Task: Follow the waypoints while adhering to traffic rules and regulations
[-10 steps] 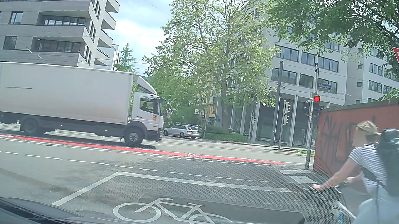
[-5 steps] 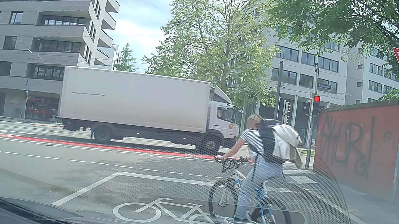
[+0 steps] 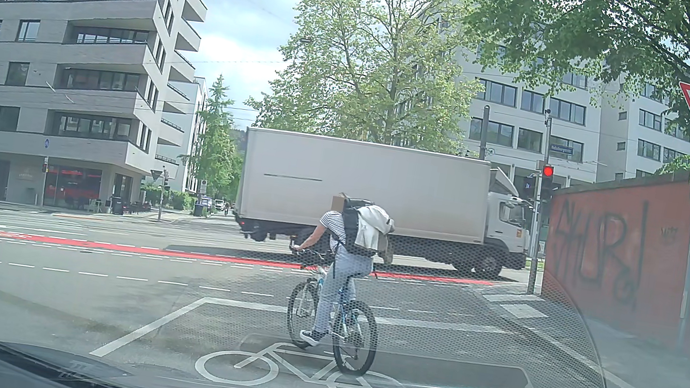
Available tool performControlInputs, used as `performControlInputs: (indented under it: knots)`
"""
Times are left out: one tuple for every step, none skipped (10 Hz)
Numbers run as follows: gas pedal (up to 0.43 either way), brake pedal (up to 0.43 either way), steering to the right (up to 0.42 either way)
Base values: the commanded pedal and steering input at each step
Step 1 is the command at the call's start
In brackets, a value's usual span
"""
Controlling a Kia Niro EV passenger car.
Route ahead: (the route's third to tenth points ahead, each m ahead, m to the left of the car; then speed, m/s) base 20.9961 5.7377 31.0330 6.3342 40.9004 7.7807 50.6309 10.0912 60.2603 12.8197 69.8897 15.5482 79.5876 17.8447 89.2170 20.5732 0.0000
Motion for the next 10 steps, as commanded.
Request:
performControlInputs:
  knots:
    - [0.000, 0.226, -0.008]
    - [0.000, 0.226, -0.008]
    - [0.000, 0.226, -0.008]
    - [0.000, 0.226, -0.008]
    - [0.000, 0.226, -0.008]
    - [0.000, 0.226, -0.008]
    - [0.000, 0.226, -0.008]
    - [0.000, 0.226, -0.008]
    - [0.000, 0.226, -0.008]
    - [0.000, 0.226, -0.008]
